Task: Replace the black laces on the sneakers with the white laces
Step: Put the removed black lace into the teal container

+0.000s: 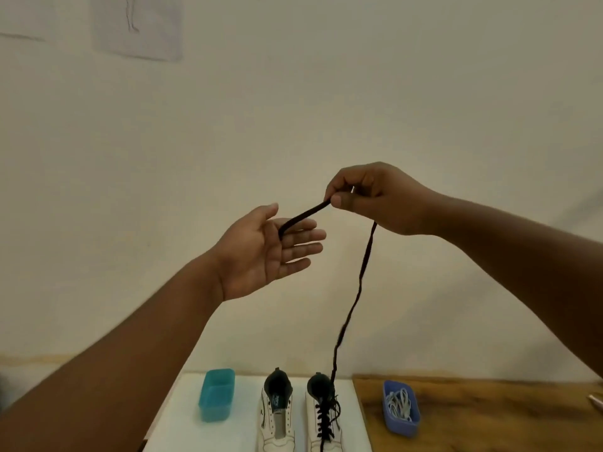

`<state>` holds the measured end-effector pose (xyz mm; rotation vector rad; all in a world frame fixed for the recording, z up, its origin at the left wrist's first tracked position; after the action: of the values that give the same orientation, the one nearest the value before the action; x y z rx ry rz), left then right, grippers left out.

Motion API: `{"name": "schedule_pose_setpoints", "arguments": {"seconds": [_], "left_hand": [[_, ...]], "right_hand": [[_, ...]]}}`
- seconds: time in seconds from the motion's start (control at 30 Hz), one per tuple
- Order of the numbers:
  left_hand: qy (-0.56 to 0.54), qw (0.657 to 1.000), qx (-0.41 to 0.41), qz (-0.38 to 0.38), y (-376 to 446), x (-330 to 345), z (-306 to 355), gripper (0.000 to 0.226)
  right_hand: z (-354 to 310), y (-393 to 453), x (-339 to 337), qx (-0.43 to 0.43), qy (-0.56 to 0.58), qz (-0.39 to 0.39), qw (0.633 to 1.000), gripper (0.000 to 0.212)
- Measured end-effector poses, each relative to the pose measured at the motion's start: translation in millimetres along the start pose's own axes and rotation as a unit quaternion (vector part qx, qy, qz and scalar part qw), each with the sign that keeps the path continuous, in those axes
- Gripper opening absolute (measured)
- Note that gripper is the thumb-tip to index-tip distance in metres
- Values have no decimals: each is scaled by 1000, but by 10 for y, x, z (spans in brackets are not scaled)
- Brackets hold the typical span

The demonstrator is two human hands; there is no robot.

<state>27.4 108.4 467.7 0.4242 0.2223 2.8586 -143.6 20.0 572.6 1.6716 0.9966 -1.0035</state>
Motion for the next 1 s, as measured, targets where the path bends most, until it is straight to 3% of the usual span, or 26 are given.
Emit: {"name": "schedule_pose_setpoints", "arguments": {"seconds": [0.2,0.3,0.53,0.63,0.8,1.0], "left_hand": [[215,976,-14,29,-68,321,433,66],[259,964,-24,45,-87,334,508,72],[129,992,-3,-11,-34,587,594,76],[91,994,-2,-56,-18,725,618,67],[139,987,-17,-77,-19,852,642,43],[120,989,-19,-89,7,960,635,37]], "right_hand": [[-102,-74,-371,-21,-11,21,999,13],[-109,-153,-440,-38,-6,25,999,14],[-170,-211,-481,-76,-18,11,997,14],[-161,-215,-468,-92,-35,-3,995,14],[-120,-228,-524,-102,-50,20,993,14],[-149,-216,-580,-128,-51,97,986,12]]}}
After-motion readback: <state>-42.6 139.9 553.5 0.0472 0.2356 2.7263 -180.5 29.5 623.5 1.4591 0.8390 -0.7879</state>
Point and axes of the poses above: each hand's wrist, its own y-axis towards the middle knuckle, its own x-axis out of the palm, z = x × y, the point moved 4 cm from there along y, towards the middle knuckle, and after that the axes turned 13 degrees about -z, right-handed, at the moved point
